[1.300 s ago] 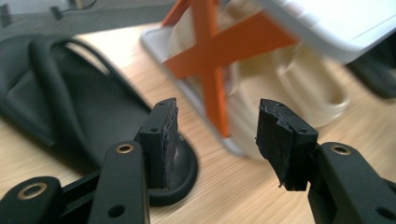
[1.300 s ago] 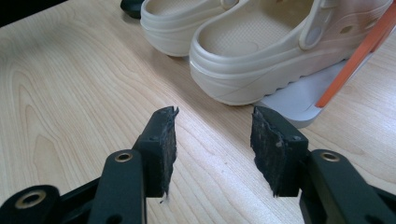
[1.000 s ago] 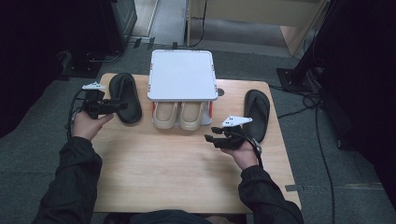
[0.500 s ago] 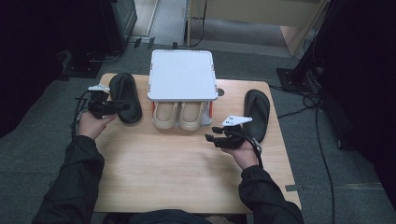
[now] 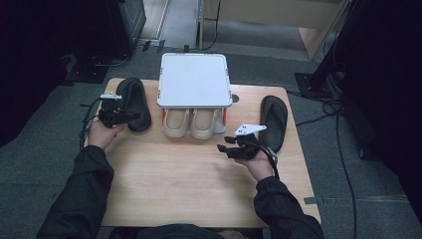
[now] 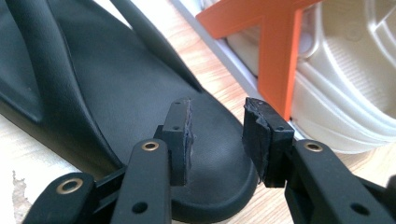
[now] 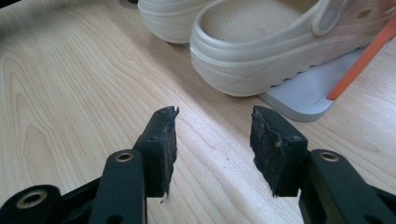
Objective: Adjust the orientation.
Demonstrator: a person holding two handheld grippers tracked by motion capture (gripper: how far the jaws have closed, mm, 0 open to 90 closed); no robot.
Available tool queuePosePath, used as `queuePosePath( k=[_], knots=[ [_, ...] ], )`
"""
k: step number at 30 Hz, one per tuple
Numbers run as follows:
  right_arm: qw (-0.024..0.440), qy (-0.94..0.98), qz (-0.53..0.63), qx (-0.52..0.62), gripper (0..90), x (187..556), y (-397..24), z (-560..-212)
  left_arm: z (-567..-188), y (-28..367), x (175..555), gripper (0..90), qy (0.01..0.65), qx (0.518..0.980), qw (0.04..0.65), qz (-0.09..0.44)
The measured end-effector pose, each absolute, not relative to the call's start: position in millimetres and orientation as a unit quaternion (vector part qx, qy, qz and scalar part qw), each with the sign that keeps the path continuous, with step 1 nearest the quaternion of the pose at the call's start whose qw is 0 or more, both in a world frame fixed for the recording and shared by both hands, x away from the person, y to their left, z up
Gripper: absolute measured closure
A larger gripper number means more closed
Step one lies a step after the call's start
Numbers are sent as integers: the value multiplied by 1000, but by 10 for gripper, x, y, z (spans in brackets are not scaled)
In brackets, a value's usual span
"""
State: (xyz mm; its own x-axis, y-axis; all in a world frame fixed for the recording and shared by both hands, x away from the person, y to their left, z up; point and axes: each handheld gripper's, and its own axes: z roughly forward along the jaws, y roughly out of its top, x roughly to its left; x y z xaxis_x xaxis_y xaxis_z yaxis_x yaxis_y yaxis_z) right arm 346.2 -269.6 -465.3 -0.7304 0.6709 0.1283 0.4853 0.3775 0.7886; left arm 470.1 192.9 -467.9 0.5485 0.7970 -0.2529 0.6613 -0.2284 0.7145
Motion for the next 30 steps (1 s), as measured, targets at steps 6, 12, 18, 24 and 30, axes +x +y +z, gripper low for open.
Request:
queuePosePath(
  k=[6,12,18,24,30],
  knots=[
    [107,825,433,348,514,3465,-2678,-4662,-4791,1927,4747,658,473,784,394,86],
    [106,825,432,349,514,3467,-2670,-4665,-4873,1928,4771,674,474,789,381,84],
    [105,826,433,345,514,3481,-2658,-4662,-4918,1944,4736,703,471,789,386,85],
    [103,829,431,341,514,3497,-2630,-4663,-4939,1950,4692,716,471,785,394,78],
    [99,830,431,339,515,3516,-2611,-4659,-4933,1930,4639,755,469,789,388,81]
  ],
)
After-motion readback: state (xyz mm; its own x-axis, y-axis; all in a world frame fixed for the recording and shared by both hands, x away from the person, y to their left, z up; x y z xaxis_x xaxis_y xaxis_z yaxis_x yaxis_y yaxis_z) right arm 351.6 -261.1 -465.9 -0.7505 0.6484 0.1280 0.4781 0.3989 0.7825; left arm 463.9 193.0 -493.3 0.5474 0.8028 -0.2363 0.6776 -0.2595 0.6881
